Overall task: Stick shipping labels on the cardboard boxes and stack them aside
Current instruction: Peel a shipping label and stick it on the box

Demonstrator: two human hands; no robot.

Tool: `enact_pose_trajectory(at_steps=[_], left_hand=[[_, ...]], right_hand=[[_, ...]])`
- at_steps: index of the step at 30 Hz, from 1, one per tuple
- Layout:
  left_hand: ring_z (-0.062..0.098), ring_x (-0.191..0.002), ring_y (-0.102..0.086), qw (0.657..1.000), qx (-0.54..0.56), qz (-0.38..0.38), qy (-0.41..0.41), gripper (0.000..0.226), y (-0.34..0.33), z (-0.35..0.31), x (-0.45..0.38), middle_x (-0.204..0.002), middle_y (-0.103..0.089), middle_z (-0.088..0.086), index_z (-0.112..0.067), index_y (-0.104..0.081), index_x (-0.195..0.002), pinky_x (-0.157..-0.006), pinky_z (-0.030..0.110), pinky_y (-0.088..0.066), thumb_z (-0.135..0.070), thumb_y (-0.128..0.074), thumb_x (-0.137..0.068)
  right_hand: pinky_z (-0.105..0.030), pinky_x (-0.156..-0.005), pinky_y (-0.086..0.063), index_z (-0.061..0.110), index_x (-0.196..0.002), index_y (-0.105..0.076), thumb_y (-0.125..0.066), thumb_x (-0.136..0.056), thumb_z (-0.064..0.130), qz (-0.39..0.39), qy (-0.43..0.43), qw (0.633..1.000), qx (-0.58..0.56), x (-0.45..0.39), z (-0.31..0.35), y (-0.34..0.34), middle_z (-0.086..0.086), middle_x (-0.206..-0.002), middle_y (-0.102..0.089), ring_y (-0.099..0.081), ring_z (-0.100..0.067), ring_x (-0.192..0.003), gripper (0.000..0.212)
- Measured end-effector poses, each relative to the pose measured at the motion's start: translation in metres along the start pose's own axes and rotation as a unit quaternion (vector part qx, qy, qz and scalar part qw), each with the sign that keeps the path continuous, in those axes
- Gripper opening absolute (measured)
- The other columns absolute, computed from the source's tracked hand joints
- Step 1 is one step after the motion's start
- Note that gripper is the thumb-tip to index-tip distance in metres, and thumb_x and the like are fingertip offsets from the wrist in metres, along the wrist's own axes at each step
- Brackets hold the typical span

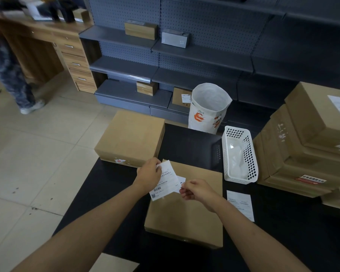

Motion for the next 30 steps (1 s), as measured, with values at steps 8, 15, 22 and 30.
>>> enact_pose_trajectory(at_steps=[8, 15, 22, 30], left_hand=[[0.017, -0.086, -0.058, 1.000, 0.004, 0.002, -0.002, 0.012, 0.001, 0.001, 0.003, -0.093, -0.056, -0.002, -0.018, -0.050, -0.098, -0.090, 0.044, -0.047, -0.022, -0.039, -0.099], [0.016, -0.110, -0.053, 0.999, -0.052, -0.002, 0.002, 0.031, -0.003, 0.002, 0.002, -0.129, -0.055, -0.004, -0.023, -0.046, -0.128, -0.099, 0.034, -0.029, -0.024, -0.044, -0.098], [0.017, -0.114, -0.046, 0.986, -0.046, -0.066, -0.144, 0.035, -0.002, -0.026, 0.014, -0.126, -0.048, 0.000, -0.018, -0.047, -0.128, -0.101, 0.028, -0.030, -0.022, -0.052, -0.094], [0.001, -0.089, -0.059, 0.982, 0.057, -0.029, -0.177, 0.019, -0.019, -0.049, 0.021, -0.094, -0.067, -0.014, -0.023, -0.068, -0.100, -0.093, 0.029, -0.041, -0.037, -0.064, -0.088]], right_hand=[[-0.019, -0.064, -0.054, 0.001, -0.091, -0.069, -0.054, -0.094, 0.010, 0.005, -0.010, 1.000, 0.004, 0.006, 0.001, -0.002, -0.010, -0.083, -0.068, -0.064, -0.015, -0.072, 0.017], [-0.021, -0.070, -0.056, 0.003, -0.092, -0.069, -0.057, -0.094, 0.014, -0.010, -0.030, 0.999, -0.038, 0.007, -0.001, 0.000, -0.009, -0.084, -0.069, -0.064, -0.015, -0.074, 0.017], [-0.023, -0.073, -0.053, 0.001, -0.089, -0.068, -0.056, -0.096, 0.014, -0.036, -0.004, 0.984, -0.177, 0.002, 0.001, 0.004, -0.007, -0.078, -0.066, -0.061, -0.013, -0.072, 0.019], [-0.027, -0.079, -0.050, 0.003, -0.093, -0.072, -0.054, -0.096, 0.025, -0.074, 0.033, 0.986, -0.147, -0.004, 0.007, 0.004, -0.002, -0.074, -0.063, -0.056, -0.010, -0.069, 0.029]])
Point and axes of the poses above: each hand's wrist, its own x-axis away from the middle knuckle, its own y-axis out of the back of the hand, z = x × y, the point moved 4 cm from there along -x, towards the middle knuckle
